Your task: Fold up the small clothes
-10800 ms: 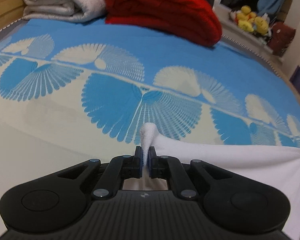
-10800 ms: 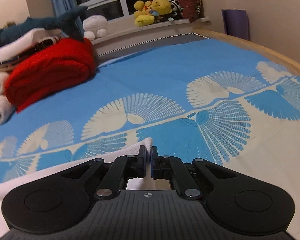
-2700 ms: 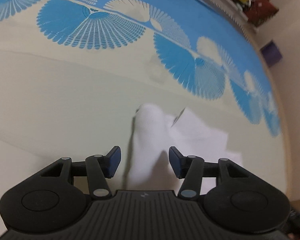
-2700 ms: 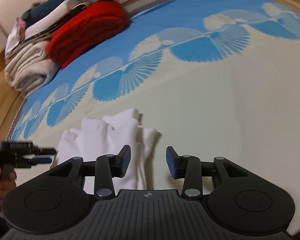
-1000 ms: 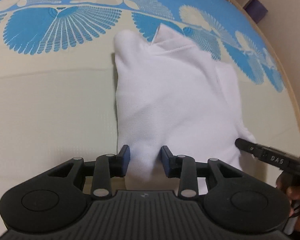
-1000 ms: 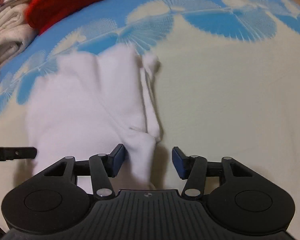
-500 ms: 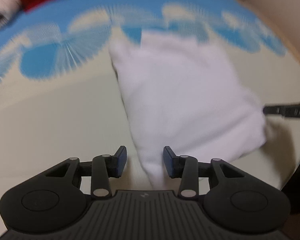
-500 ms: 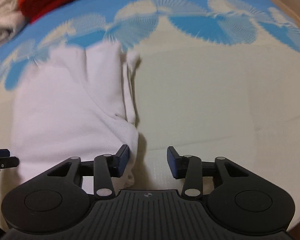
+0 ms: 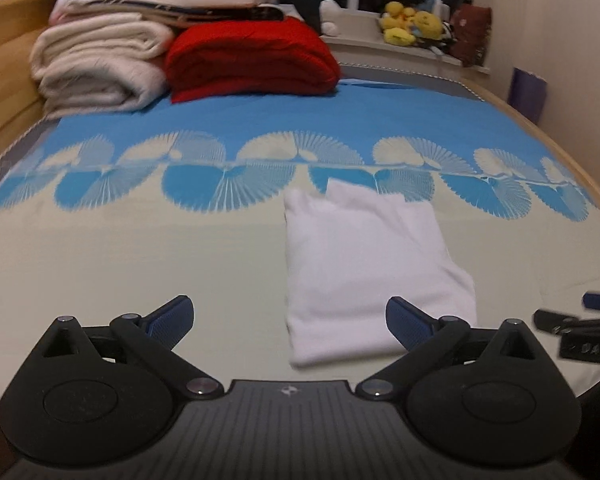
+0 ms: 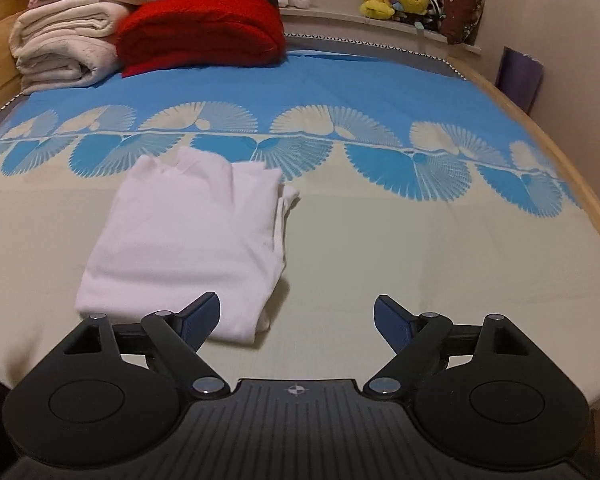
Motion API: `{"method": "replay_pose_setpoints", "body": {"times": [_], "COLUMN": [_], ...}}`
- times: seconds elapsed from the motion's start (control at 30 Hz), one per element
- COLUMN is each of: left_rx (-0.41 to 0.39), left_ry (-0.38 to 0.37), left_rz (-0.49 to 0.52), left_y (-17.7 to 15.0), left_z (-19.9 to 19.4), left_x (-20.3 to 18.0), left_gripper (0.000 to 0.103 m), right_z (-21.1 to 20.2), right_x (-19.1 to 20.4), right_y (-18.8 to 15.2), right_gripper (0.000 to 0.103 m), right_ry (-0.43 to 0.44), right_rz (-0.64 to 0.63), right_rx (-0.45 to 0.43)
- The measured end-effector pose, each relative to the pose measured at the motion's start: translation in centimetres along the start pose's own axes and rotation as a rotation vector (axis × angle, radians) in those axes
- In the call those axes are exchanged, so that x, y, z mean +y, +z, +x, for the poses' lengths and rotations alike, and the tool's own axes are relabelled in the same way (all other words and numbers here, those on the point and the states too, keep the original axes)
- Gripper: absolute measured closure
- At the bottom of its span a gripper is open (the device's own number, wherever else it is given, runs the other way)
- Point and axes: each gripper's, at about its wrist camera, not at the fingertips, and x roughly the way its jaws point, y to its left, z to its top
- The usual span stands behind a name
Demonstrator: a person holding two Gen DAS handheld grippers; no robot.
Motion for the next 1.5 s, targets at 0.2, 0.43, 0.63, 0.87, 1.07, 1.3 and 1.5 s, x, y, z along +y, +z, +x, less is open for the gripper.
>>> {"method": "replay_pose_setpoints", "body": {"times": [0.2,0.43,0.63,0.87,1.07,1.3,1.5], "left_rx": [0.109,0.05,0.083,0.097,0.105,0.114,0.121], "left_ry": [-0.037,-0.009,-0.014,-0.016,-0.015,-0.023,-0.029], "left_rz": [0.101,0.068,0.015,-0.027,-0.029,-0.043,-0.049], "left_y": [-3.9,-3.2,-3.1,-3.0,-3.0,-3.0,-3.0], "left_z": [2.8,4.2,5.0,5.4,5.4,5.4,5.5], "left_x": [-3.4,-3.3,-2.7,-2.4,-2.3,-2.1,-1.9], "left_gripper": [0.001,0.001,0.001,0.001,0.001,0.001,0.001], "right_z": [0.9,1.9,3.0,3.0,2.9,3.0,3.2], "right_x": [1.2,2.5,3.0,3.1,3.4,3.4,3.4], "right_y": [-1.3,-0.4,-0.7,-0.6,-0.7,-0.6,-0.6], "right_gripper": [0.019,0.019,0.018,0.018,0.018,0.018,0.018], "right_ry": [-0.008,-0.006,-0.007,0.007,0.009,0.008,0.007], "right_rz": [0.001,-0.017,-0.044,-0.031,-0.031,-0.034,-0.04], "right_rx": [0.03,0.031,0.04,0.037,0.034,0.038,0.044]}}
